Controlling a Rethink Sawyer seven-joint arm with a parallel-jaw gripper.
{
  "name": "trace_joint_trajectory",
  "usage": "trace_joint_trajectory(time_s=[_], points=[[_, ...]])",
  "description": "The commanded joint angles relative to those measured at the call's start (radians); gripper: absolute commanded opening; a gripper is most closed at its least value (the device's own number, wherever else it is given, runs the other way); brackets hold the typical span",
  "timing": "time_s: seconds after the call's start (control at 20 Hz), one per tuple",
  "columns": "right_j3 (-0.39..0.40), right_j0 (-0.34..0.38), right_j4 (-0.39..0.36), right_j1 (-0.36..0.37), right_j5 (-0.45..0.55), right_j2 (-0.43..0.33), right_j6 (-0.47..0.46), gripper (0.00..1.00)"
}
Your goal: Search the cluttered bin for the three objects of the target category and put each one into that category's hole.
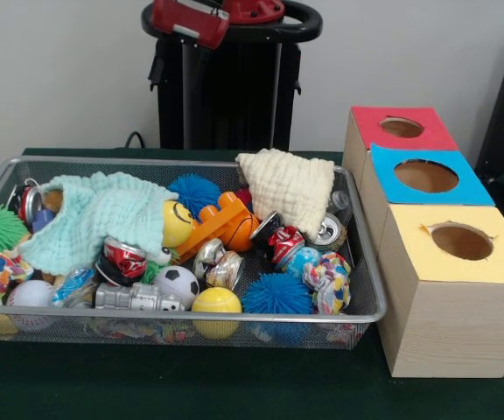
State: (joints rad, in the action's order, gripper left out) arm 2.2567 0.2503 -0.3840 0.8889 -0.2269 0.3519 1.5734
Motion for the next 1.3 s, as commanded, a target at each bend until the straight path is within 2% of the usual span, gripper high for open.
trace_joint_trajectory(time_s=[0.05, 0.8, 1.05, 1.3], points=[[-0.115, 0.023, -0.042, -0.067, -0.122, -0.098, 0.139, 1.0], [-0.172, 0.072, -0.048, -0.046, -0.159, -0.098, 0.142, 1.0], [-0.221, 0.075, -0.014, -0.115, -0.221, -0.074, 0.137, 1.0], [-0.238, 0.098, -0.03, -0.147, -0.26, -0.082, 0.141, 1.0]])
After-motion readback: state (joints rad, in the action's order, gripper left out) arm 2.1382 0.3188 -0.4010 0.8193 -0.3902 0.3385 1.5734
